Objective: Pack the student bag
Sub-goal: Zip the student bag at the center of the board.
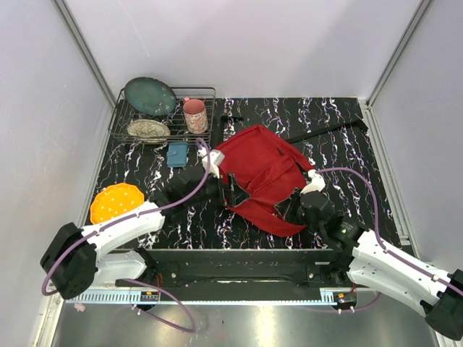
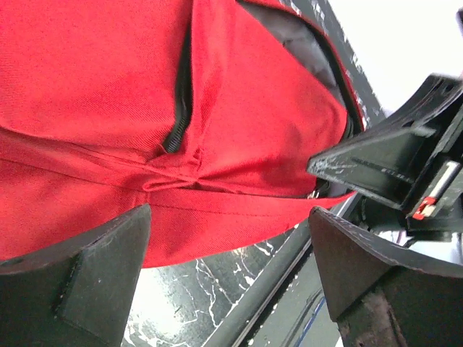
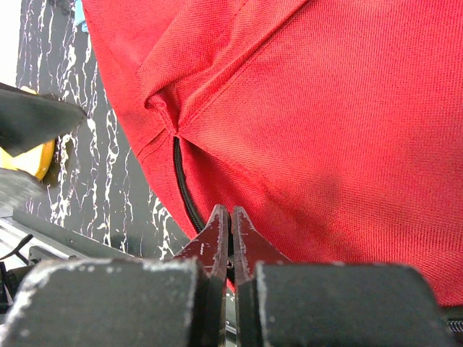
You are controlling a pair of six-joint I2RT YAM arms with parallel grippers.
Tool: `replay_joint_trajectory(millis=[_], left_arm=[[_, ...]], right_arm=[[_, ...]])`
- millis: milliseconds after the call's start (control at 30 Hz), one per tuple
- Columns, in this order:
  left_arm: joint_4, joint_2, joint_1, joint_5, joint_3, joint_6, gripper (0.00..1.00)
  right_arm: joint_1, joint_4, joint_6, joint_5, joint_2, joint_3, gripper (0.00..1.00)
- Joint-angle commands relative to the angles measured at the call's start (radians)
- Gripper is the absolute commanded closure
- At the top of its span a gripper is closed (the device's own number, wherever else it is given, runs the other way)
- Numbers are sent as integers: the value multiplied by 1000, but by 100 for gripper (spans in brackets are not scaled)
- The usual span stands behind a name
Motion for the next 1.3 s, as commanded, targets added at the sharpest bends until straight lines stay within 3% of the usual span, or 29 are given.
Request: replay_joint_trajectory(millis=[0, 167, 300, 500, 633, 867, 1133, 1267], left_arm=[[-27, 76, -83, -36, 50, 57, 6], [-64, 113, -123, 78, 113, 339, 1], [-133, 129, -166, -36, 181, 559, 1], [77, 127, -189, 5, 110, 773, 1], [103, 181, -229, 73, 95, 904, 1], [151, 245, -298, 97, 84, 1013, 1], [196, 323, -303, 96, 116, 1008, 1], [127, 362, -303, 102, 162, 1005, 13]], right_arm=[[-3, 44, -7, 11, -10, 9, 100], [-3, 12, -4, 16, -36, 6, 100], [-1, -7, -7, 31, -59, 5, 100], [-1, -15, 2, 37, -61, 5, 100], [-1, -15, 8, 39, -56, 9, 100], [-3, -19, 4, 42, -49, 20, 100], [-3, -15, 13, 30, -45, 20, 100], [-3, -16, 16, 31, -50, 22, 100]])
